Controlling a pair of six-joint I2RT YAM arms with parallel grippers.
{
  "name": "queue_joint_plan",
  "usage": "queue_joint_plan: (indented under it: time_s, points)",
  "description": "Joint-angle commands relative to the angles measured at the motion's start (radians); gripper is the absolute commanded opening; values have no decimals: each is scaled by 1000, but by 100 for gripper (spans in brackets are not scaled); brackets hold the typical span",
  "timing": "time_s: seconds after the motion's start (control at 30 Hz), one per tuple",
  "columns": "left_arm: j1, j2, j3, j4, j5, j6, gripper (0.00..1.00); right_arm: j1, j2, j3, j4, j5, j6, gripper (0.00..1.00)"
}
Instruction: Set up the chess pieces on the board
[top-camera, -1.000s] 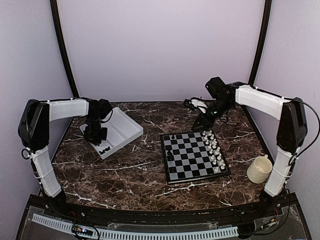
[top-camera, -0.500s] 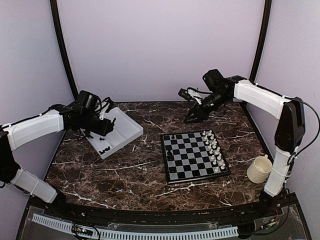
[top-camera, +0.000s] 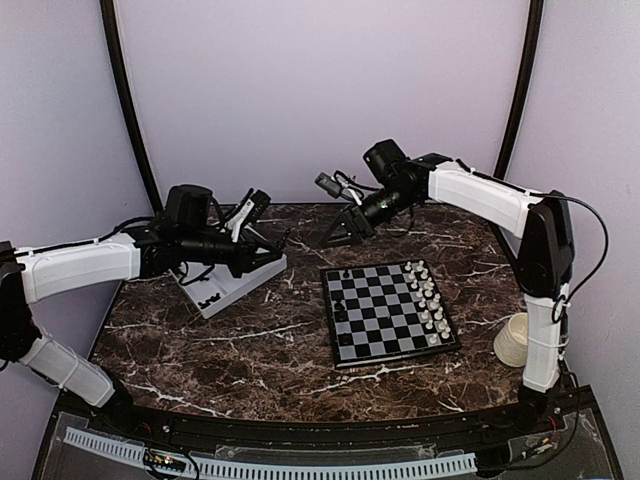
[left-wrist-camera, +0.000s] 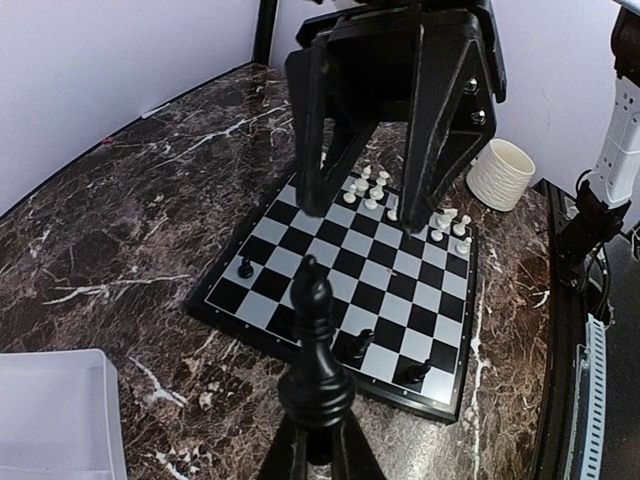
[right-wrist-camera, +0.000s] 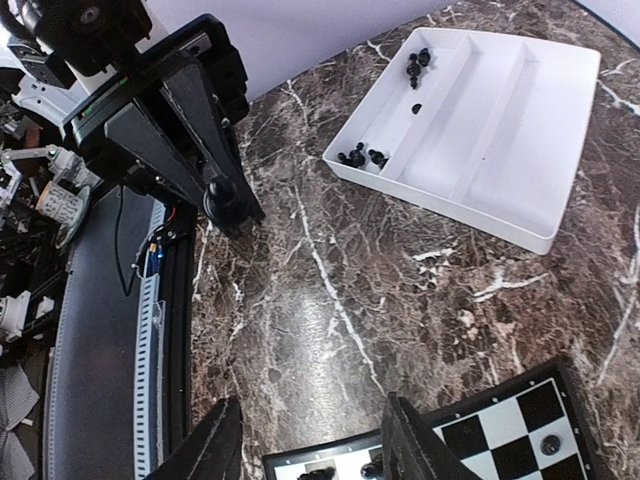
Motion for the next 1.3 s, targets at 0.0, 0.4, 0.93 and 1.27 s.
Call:
queue_joint_plan:
  time_s: [0.0,0.4,0.93,1.27]
  points:
    - [-27,-18,-18,57,64,4,0,48,23,72,22,-88,67,50]
    - [-55,12,12,7,50,5,0,81,32,119,50,-122,113,53]
    - [-67,3,18,-25,25,22,0,105,50,118,78,-129,147,37]
    - [-67,-4,17,-24,32,22,0,109,83,118,87,-92,169,36]
